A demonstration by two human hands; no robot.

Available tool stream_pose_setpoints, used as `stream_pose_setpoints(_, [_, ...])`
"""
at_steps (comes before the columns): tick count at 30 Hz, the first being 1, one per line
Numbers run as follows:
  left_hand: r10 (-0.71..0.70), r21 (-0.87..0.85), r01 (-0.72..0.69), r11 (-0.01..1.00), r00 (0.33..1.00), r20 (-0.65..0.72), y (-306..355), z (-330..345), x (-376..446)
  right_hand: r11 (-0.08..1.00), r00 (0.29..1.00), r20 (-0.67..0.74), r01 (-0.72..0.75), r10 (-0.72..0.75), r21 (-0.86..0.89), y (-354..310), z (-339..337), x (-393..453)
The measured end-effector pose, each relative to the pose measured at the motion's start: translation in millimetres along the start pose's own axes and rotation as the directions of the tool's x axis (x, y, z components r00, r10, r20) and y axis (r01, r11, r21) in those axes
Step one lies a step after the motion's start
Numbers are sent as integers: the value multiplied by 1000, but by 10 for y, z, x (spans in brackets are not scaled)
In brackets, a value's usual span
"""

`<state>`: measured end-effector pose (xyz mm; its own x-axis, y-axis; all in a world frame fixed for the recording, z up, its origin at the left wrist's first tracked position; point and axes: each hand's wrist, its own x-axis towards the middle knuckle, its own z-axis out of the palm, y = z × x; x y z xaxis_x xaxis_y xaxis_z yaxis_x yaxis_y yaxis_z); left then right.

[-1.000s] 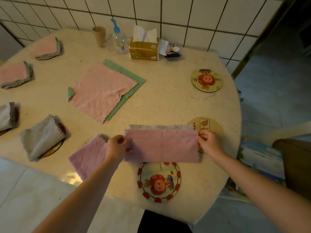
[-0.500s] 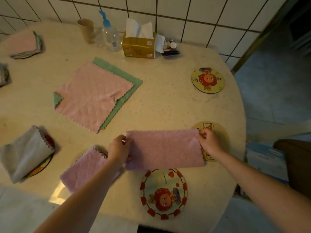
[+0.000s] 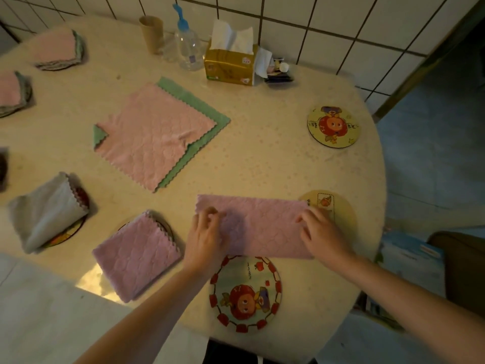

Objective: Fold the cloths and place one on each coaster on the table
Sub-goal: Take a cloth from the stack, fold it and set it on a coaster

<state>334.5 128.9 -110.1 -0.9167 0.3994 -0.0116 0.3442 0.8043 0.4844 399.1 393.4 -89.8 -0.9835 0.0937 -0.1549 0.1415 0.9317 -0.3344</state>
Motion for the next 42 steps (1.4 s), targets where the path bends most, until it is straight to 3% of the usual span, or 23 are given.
stream_pose_setpoints(3, [228,12,-235,972,951,209,224,222,-271,929,920,186,363,-345,-71,46,133,-300])
stream_pose_setpoints(5, [230,91,-270,958,921,314,345,334,-429,870,870,240,471,-431,-148,132,200,-408])
stream_pose_setpoints(12, [28,225,-108,968,943,332,316,392,-676,808,841,265,533,-473,-251,196,248,-370])
stream_pose_setpoints(20, [-317,212,276,937,930,188,103,278,-804,748,781,397,603,-482,-278,168,203,-245])
stream_pose_setpoints(29, [-450,194,421,886,882,141,297,314,-675,683,716,341,692,-609,-234,222,146,-75])
stream_pose_setpoints(31, [-424,184,401,897,900,104,455,364,-652,689,712,295,697,-637,-196,220,122,-17])
stream_pose_setpoints(34, [-237,195,203,959,956,171,757,533,-660,685,692,216,719,-689,-115,201,42,8])
stream_pose_setpoints(36, [-178,164,147,975,965,194,971,668,-646,652,655,199,753,-729,-88,182,-44,-29])
stream_pose_setpoints(39, [-176,122,158,980,973,151,1171,780,-594,563,552,230,826,-801,-21,170,-170,-175])
stream_pose_setpoints(42, [-96,130,71,989,976,196,1255,833,-668,424,386,265,899,-884,105,254,-274,-324])
